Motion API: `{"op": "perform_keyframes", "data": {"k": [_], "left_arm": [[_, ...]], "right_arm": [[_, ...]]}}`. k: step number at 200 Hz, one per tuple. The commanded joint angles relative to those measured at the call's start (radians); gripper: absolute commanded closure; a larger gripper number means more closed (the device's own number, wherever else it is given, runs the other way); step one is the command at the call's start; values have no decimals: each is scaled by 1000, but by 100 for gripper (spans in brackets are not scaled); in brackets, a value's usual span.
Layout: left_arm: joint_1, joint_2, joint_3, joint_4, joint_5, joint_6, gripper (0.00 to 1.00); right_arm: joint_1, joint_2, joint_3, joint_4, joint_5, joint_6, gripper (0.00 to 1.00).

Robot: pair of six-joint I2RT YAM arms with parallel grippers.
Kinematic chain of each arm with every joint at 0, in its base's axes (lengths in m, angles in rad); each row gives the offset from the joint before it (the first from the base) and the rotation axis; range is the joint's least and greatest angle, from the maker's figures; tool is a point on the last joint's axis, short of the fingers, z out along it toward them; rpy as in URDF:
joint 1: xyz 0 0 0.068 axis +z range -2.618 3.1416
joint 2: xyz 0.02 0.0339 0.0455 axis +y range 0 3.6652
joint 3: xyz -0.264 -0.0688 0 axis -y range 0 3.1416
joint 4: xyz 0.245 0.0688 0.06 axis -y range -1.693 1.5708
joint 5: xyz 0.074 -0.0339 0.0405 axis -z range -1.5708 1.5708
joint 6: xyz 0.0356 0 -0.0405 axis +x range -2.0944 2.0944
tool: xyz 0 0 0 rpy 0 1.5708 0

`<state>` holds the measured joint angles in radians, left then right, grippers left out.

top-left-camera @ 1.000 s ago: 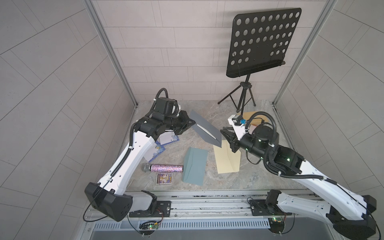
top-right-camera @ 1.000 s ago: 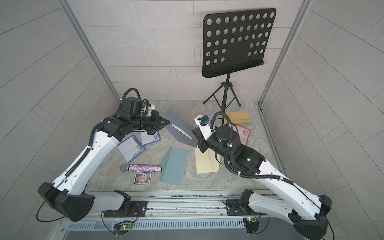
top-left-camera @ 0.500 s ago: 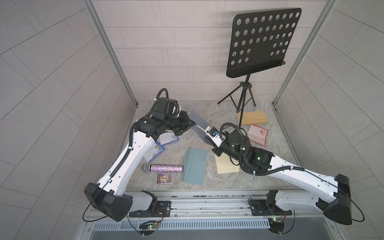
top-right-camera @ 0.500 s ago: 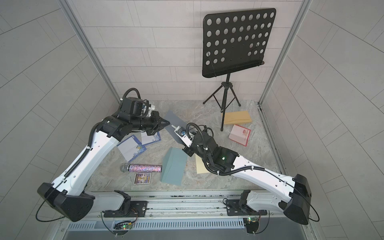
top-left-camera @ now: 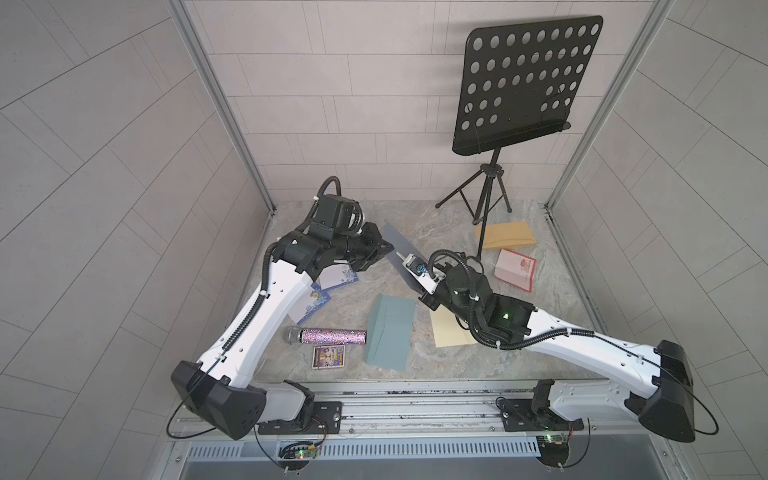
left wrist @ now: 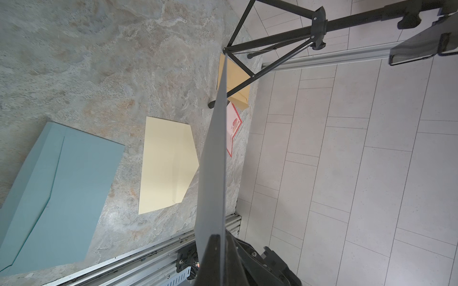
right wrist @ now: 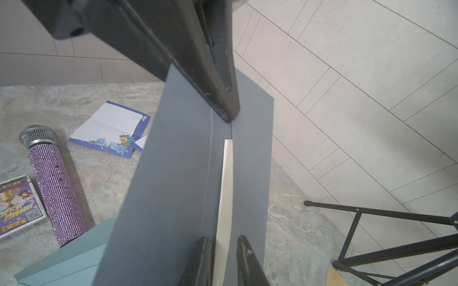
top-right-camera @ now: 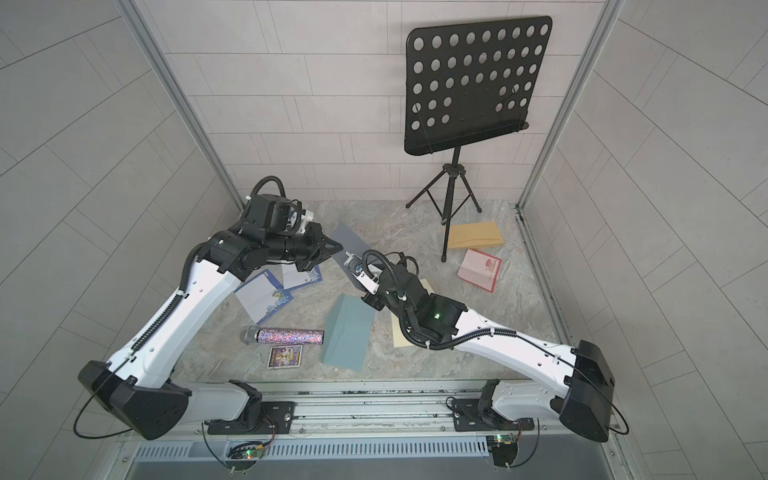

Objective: Take the letter paper out of the envelope
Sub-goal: Take out the letter paper from the envelope.

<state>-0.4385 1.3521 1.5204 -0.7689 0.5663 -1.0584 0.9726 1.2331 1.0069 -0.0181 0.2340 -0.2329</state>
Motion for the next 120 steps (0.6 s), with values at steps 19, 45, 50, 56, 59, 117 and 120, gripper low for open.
{"op": "perform_keyframes", "data": {"k": [19,45,50,56,59,117,120], "left_arm": [[-9,7,40,-12,-15,-13,100],[-12,11,40,-13,-17,-15,100],[-13,11,41,-13,-17,-15,100],[-12,12,41,-13,-17,-18,100],[-12,13,41,-13,-16,-18,100],[-13,17,46,-14,-6,-22,100],[-13,17,46,-14,-6,-22,100]], "right_arm": [[20,17,9,13,42,-13,74],[30,24,13,3,54,-6,72],[32,26,13,3,61,-5,72],[33,32,15,3,67,-3,72],[34,34,15,3,71,-1,71],[34,85,42,11,127,5,75],[34,86,41,10,129,5,76]]}}
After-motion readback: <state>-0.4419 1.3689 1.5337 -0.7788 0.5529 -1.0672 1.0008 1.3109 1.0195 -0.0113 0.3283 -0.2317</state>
